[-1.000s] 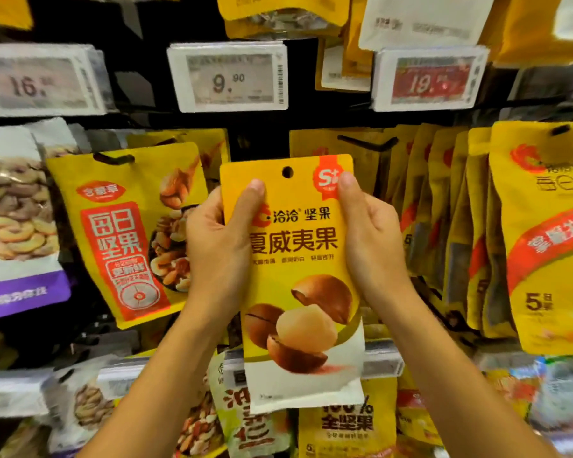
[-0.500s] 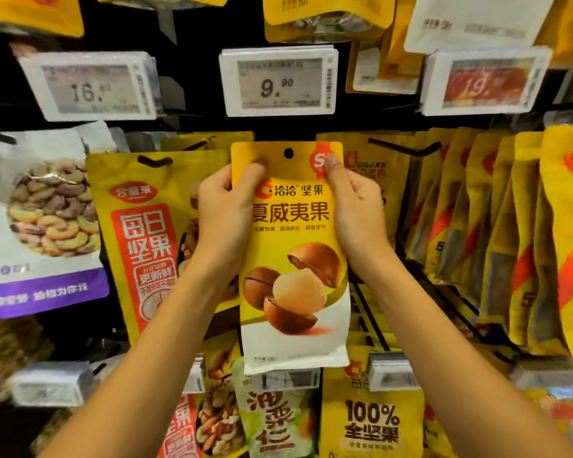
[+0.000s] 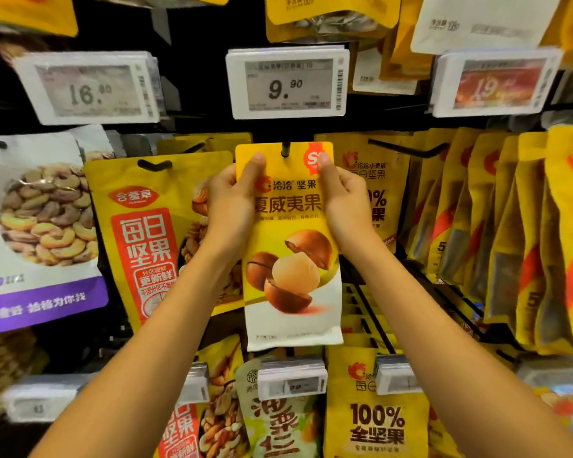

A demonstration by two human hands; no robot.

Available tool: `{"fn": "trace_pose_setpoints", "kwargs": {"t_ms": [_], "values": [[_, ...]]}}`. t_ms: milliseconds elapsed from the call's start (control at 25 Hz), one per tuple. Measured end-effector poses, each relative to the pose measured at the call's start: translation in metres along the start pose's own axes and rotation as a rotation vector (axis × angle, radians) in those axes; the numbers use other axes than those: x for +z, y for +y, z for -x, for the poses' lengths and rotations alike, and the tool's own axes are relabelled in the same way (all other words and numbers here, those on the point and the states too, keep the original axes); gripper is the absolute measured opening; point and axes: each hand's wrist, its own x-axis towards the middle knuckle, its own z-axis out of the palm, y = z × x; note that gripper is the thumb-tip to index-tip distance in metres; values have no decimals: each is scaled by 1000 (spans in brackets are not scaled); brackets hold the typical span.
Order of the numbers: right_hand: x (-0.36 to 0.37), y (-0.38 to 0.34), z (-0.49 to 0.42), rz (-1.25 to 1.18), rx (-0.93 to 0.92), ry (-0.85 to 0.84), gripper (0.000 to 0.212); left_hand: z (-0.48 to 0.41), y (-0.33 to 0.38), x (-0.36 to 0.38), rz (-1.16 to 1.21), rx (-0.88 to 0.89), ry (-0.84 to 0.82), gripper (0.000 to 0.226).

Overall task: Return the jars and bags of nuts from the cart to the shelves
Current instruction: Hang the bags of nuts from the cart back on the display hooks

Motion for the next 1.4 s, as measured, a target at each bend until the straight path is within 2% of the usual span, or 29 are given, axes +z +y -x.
{"fn": "trace_pose_setpoints", "kwargs": {"t_ms": [200, 320, 400, 440, 480, 560, 680, 840, 960, 1080, 1240, 1320, 1400], "values": [[12, 17, -21, 158, 57, 29, 46, -25, -19, 1, -189, -63, -12, 33], [4, 21, -13, 291, 15, 67, 40, -9, -19, -14, -304, 48, -93, 18], [-2, 23, 11, 378, -126, 248, 31, 13, -19, -35, -408, 129, -18, 21], [-2, 23, 27, 343, -172, 318, 26, 25, -19, -47, -438, 129, 36, 21], [3, 25, 48, 263, -154, 285, 20, 45, -18, -62, -447, 78, 87, 18], [19, 25, 97, 69, 7, -17, 12, 96, -12, -93, -386, -84, 137, 19], [43, 20, 185, -108, 203, -462, 23, 197, 2, -142, -307, -319, 246, 33], [70, 20, 325, -220, 448, -854, 29, 348, 22, -212, -337, -603, 464, 36], [99, 5, 435, -216, 579, -1103, 32, 464, 51, -264, -285, -809, 737, 36], [139, -32, 526, -249, 578, -1335, 28, 558, 98, -316, -236, -851, 977, 34], [205, -94, 601, -316, 507, -1570, 32, 624, 165, -388, -197, -725, 1251, 32], [239, -114, 623, -340, 498, -1618, 29, 636, 188, -424, -178, -663, 1333, 30], [271, -117, 637, -330, 507, -1652, 30, 638, 197, -454, -195, -669, 1346, 29]]}}
